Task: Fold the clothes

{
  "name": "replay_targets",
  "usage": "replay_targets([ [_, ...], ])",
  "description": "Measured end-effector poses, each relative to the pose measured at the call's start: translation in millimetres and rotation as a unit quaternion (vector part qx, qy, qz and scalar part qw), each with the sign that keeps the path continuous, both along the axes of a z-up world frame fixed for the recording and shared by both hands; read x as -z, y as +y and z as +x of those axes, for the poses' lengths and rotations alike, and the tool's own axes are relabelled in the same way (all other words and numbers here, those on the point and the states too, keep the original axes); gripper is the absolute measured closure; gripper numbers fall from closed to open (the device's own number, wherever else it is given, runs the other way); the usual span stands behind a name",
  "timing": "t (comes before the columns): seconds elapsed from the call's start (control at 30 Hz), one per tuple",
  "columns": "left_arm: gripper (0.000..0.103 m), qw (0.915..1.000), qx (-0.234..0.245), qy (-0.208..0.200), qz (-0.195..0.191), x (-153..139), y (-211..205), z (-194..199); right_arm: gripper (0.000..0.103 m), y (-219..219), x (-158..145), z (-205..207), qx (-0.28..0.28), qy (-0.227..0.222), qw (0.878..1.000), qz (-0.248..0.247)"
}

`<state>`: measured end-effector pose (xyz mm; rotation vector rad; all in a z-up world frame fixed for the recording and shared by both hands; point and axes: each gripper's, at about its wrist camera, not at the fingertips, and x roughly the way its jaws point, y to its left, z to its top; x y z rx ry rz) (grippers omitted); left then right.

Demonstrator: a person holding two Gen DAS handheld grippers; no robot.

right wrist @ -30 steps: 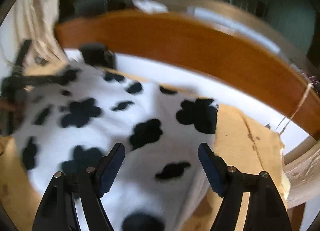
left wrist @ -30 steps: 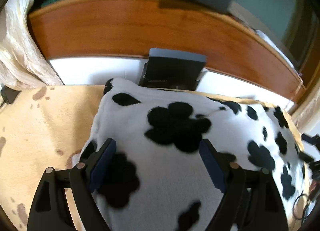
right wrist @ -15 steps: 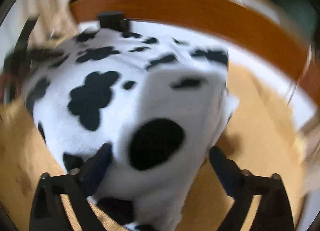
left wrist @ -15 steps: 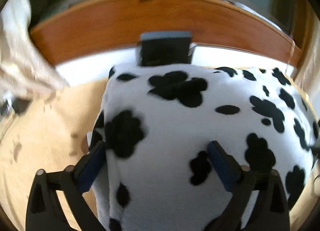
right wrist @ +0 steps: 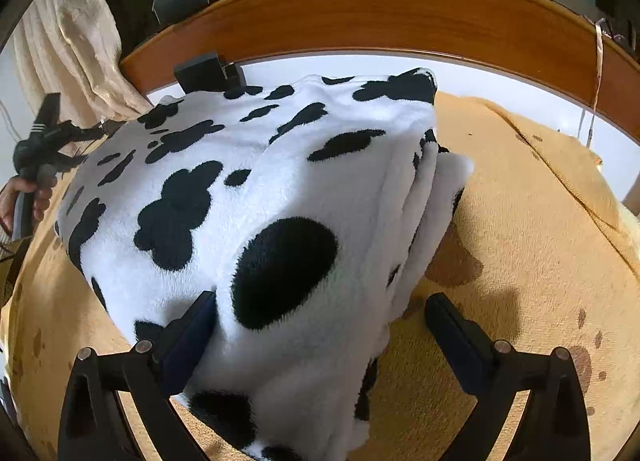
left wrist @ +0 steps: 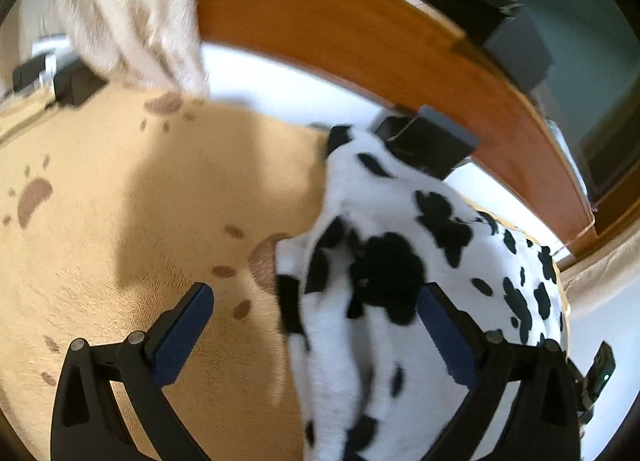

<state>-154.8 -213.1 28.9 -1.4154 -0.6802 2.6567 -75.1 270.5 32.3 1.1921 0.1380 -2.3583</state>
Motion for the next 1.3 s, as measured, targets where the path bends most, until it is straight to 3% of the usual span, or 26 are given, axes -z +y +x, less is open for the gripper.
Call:
replay_targets([
  [0.47,0.001,0.9928,0.067,-0.031,0.094,15,16,-32,0.0,0,-1,2,0.0,0.0,1.0,-0.002],
  [0.7,0.001,0.9932,0.083,-0.045,0.069,20,24,-41,0.0,1,-1,1,0.0,0.0,1.0,-0.003],
  [0.83,0.006,0.9938,0.104,-0.039,-0.004,18,41,-36,0.0,3,-2,1,-0.001,-0.002,1.0,-0.009],
  [0.9,0.009,0.9935,0.107,-0.036,-0.019,18,44,-33,0.0,5,-3,0,-0.004,-0.008,1.0,-0.017],
  [0.97,0.01,0.9934,0.108,-0.033,-0.022,18,44,-32,0.0,16,-6,-4,0.006,-0.031,0.998,-0.05],
  [1.03,0.011,0.9934,0.11,-0.03,-0.014,19,41,-31,0.0,37,-11,-12,0.041,-0.056,0.991,-0.114],
  [1.2,0.01,0.9934,0.112,-0.024,-0.01,19,40,-30,0.0,91,-13,-38,0.134,-0.073,0.962,-0.225],
  [1.3,0.009,0.9934,0.112,-0.022,-0.011,19,42,-30,0.0,102,-8,-63,0.147,-0.102,0.939,-0.295],
])
